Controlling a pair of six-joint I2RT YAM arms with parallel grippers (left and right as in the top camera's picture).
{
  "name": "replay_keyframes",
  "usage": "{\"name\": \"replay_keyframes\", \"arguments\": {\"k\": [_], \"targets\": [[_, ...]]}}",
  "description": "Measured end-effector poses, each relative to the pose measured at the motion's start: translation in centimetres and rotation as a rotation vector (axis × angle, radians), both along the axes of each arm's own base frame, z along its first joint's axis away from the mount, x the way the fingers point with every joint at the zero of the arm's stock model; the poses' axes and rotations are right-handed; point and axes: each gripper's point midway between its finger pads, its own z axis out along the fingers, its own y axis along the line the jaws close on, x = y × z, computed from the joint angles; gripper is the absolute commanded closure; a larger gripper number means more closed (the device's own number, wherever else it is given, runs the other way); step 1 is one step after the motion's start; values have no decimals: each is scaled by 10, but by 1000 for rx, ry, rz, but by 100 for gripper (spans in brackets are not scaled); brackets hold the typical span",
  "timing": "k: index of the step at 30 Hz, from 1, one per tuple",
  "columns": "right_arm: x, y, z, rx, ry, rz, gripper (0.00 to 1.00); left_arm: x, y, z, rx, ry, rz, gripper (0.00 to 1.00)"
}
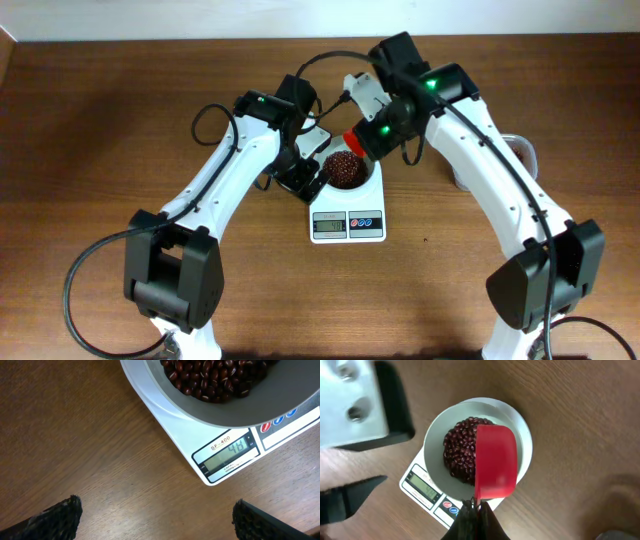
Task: Scoop item into bowl and weigh 50g on scale
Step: 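Return scoop with right gripper to the bean tub, then dip scoop into the beans with right gripper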
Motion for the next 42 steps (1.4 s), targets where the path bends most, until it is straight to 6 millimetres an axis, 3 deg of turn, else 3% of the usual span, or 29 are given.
{"name": "replay_keyframes", "arguments": {"k": [4,11,15,17,24,32,36,38,42], "targets": [[5,-25,5,156,120,-149,96,0,0,0,0,0,0,1],[22,-102,14,320,210,-366,96,0,0,0,0,0,0,1],[32,-148,13,314,189,-475,96,0,0,0,0,0,0,1],[37,-188,8,252,155,-567,96,0,0,0,0,0,0,1],[38,-240,0,132,119,-685,96,0,0,0,0,0,0,1],[11,-283,-24,-130,175,-827,96,0,0,0,0,0,0,1],[5,-282,-62,-133,208,-830,96,0,0,0,0,0,0,1],[9,-270,-79,-65,214,-815,96,0,0,0,0,-1,0,1],[11,-260,-88,-2,220,-802,96,0,0,0,-1,-1,0,1]]}}
